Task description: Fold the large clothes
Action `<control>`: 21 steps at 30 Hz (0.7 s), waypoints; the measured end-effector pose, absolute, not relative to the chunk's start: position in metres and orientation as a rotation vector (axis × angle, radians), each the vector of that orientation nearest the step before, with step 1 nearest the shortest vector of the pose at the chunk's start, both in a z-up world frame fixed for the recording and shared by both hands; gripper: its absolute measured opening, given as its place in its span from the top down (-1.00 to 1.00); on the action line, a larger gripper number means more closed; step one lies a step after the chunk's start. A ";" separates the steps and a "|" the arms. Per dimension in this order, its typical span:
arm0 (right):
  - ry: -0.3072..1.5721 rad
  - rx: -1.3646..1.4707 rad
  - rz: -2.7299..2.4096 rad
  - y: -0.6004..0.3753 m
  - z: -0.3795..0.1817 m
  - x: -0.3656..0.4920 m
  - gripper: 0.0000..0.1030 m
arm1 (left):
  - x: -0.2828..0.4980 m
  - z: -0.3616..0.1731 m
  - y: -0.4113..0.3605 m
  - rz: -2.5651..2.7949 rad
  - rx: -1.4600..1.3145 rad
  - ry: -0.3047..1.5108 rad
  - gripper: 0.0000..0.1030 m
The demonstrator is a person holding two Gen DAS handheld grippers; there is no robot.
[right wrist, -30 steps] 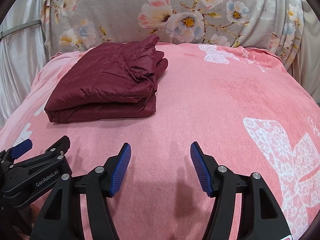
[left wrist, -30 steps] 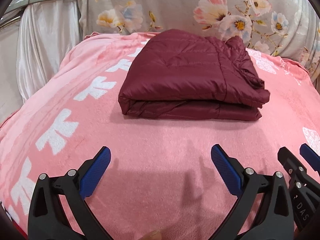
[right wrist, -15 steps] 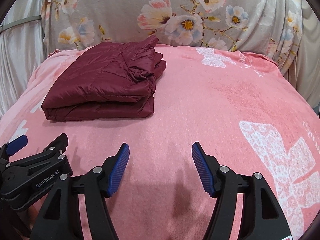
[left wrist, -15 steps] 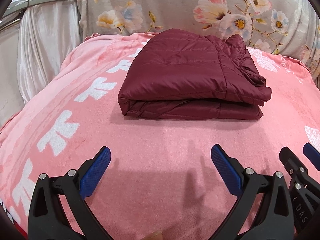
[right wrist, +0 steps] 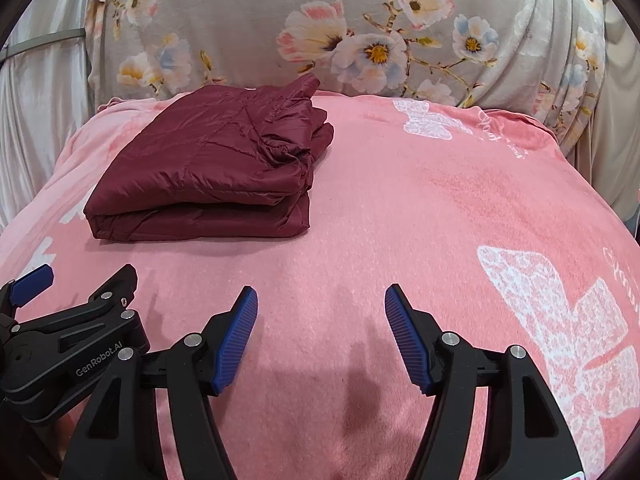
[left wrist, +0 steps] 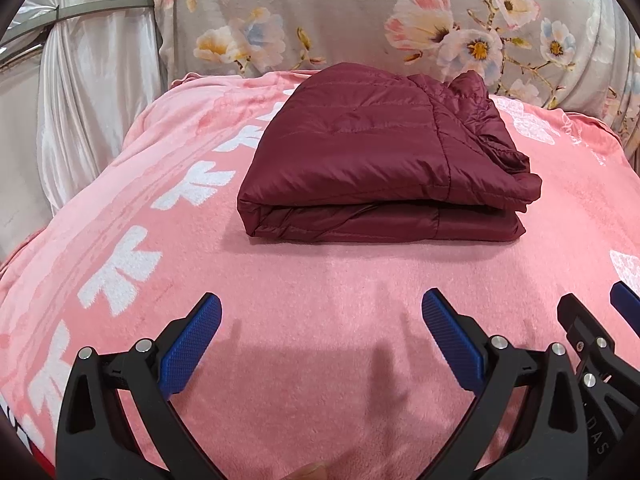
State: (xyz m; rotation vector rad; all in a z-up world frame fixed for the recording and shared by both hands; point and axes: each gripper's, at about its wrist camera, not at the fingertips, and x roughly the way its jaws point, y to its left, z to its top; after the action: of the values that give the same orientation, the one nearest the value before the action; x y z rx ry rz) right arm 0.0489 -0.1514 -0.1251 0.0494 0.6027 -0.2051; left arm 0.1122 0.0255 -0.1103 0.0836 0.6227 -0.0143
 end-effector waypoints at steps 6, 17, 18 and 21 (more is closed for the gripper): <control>0.604 0.048 -0.207 -0.150 -0.125 0.049 -0.27 | 0.112 -0.110 0.025 -0.014 0.083 0.622 -0.90; 0.605 0.048 -0.207 -0.149 -0.125 0.049 -0.27 | 0.111 -0.109 0.024 -0.013 0.084 0.618 -0.90; 0.604 0.048 -0.208 -0.148 -0.125 0.049 -0.27 | 0.111 -0.109 0.024 -0.012 0.084 0.618 -0.90; 0.606 0.047 -0.208 -0.148 -0.125 0.050 -0.27 | 0.112 -0.107 0.025 -0.014 0.083 0.615 -0.90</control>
State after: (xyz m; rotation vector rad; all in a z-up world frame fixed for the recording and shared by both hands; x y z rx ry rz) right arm 0.0497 -0.1478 -0.1253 0.0474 0.6060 -0.2076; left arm 0.1121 0.0248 -0.1073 0.0826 0.6146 -0.0139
